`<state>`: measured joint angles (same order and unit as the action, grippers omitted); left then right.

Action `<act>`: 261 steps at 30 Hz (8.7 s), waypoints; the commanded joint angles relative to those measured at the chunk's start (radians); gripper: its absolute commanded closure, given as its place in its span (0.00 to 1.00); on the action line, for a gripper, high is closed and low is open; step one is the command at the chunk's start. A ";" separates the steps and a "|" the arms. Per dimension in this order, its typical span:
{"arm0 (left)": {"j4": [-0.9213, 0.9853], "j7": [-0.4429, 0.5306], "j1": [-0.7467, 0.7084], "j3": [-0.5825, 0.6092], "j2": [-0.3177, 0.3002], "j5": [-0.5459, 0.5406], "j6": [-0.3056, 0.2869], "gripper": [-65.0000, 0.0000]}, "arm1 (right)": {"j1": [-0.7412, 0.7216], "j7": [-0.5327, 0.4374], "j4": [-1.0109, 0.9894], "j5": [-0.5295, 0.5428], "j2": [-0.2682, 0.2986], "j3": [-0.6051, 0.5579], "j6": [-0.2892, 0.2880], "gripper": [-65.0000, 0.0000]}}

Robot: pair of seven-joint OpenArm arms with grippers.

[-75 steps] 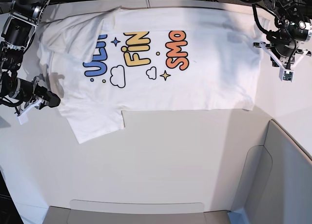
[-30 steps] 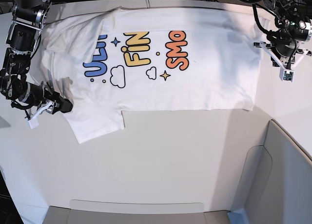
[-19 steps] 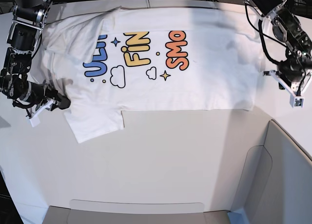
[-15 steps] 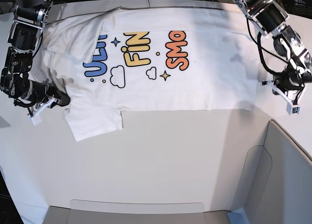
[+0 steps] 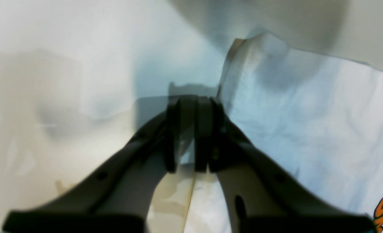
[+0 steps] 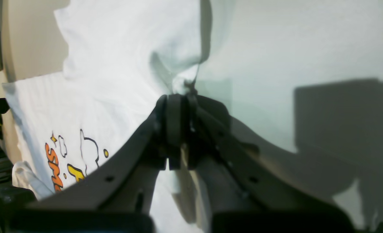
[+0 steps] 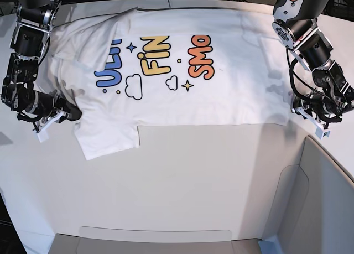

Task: Layout the t-shirt on the table in an organized manner, then fold the t-shirt properly
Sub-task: 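Move the left gripper to the opposite side seam and grasp it, then lift both side edges and fold them over toward the collar, then lay the folded edge down and open both grippers, then move the right gripper to the protruding sleeve and grasp it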

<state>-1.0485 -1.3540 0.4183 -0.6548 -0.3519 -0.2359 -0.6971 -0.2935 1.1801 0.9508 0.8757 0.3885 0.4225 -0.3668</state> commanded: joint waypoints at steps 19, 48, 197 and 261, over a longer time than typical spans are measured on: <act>-0.003 -0.042 0.020 -0.003 -0.054 -0.247 -0.001 0.52 | -0.011 0.008 0.014 -0.011 0.007 -0.001 0.001 1.00; -0.003 -0.042 0.001 0.007 0.037 -0.245 -0.001 1.00 | -0.011 0.008 0.012 -0.011 0.000 -0.001 0.002 1.00; -0.849 -0.042 -0.700 -0.007 0.060 -0.240 -0.001 0.82 | 0.497 0.093 0.890 -0.011 0.027 0.313 0.004 0.84; -0.849 -0.042 -0.738 0.091 -0.062 -0.147 -0.001 0.72 | 0.445 0.090 0.883 -0.011 0.022 0.309 0.004 0.84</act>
<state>-1.8801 -1.4059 -0.3264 -0.5564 -0.3965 -0.3851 -0.6998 0.1635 1.2865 1.8217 0.8490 0.3901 0.7235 -0.3599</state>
